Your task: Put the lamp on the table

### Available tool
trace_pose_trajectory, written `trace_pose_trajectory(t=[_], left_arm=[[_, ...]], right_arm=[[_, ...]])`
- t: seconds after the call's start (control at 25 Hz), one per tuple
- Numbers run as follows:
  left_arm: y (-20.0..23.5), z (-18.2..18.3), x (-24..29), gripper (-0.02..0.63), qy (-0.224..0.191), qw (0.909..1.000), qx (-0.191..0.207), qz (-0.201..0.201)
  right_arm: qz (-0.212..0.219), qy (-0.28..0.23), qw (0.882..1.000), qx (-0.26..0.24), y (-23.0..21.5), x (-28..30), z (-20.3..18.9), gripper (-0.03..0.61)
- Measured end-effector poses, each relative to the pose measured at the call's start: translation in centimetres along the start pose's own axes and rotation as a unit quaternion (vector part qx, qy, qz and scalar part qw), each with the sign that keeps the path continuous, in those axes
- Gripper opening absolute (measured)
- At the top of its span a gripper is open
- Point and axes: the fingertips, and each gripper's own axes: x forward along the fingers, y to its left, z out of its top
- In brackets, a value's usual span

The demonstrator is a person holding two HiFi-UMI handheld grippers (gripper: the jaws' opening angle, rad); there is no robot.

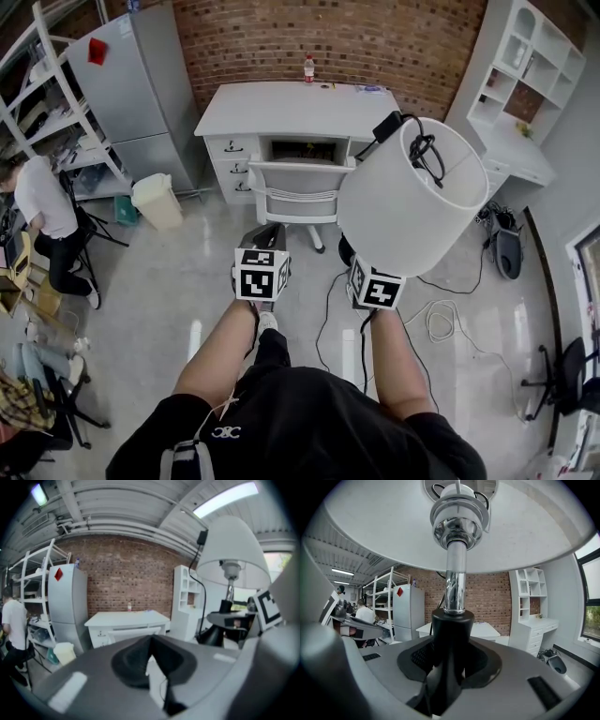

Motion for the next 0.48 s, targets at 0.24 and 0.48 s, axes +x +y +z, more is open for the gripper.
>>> trace_pose_trajectory(t=[0.24, 0.48], left_arm=[[4.0, 1.0, 4.2, 0.002, 0.001, 1.0, -0.009, 0.0], [9.4, 3.7, 9.2, 0.002, -0.001, 0.9999, -0.012, -0.007]], right_arm=[[-0.002, -0.005, 1.0, -0.006, 0.6, 5.4, 1.7, 0.132], [-0.008, -0.015, 1.0, -0.006, 1.8, 11.9, 4.5, 0.132]])
